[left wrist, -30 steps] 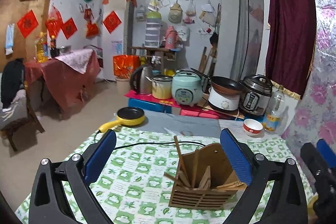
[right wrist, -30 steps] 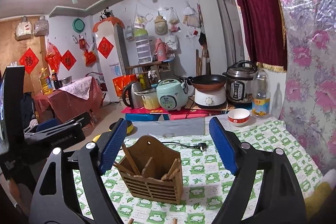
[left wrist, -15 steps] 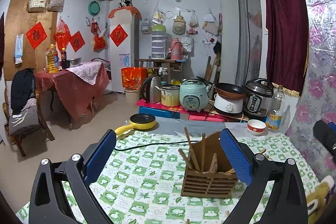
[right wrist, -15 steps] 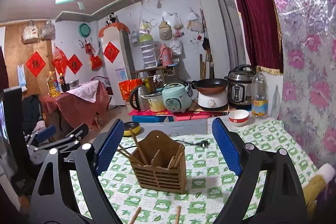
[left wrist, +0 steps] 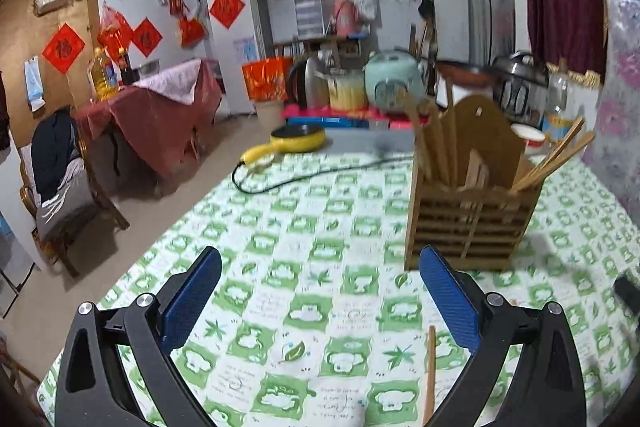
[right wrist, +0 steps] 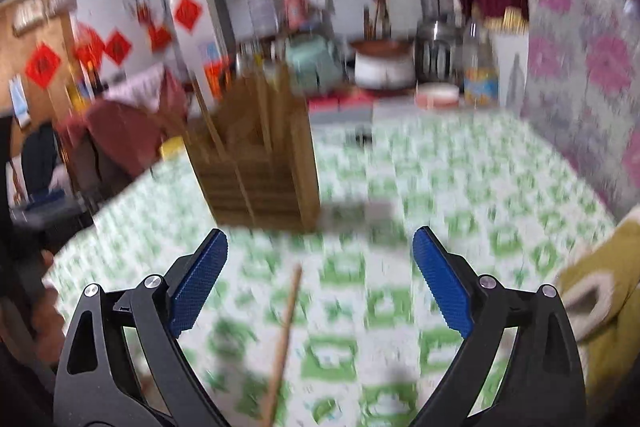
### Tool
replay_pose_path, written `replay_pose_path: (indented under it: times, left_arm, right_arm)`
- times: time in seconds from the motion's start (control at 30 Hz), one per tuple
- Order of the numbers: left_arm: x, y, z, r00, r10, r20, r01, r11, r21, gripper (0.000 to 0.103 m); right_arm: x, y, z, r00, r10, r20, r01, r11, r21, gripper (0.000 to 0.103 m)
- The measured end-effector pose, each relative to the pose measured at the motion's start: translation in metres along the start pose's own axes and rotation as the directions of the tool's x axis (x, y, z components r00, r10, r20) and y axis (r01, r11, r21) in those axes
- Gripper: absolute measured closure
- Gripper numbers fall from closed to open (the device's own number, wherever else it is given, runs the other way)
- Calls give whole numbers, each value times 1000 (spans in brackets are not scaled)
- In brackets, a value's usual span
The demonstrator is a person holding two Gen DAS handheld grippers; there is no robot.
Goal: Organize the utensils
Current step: 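Lower both open tools over the remaining loose chopsticks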
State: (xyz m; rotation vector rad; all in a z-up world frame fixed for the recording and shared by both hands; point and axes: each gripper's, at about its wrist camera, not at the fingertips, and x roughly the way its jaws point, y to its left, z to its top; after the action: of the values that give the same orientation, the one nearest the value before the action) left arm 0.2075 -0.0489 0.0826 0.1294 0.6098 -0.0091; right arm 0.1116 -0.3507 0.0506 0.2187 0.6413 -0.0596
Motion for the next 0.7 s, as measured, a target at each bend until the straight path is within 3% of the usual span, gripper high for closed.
replay_pose_path:
  times: [0.2,0.43,0.7]
  left_arm:
    - [9,-13,-12,1000,18,-24,-17,999,50,6]
    - [5,-19,-21,1000,25,-15,-23,996,85,6]
    - [5,-15,-46,998,25,-60,-16,990,141,6]
  right_arm:
    - [21,4,-15,989,76,-124,-75,997,14,12]
    - [13,24,-32,992,33,-125,-46,994,-101,12]
    - [3,32,-56,988,-6,-152,-25,979,-202,12]
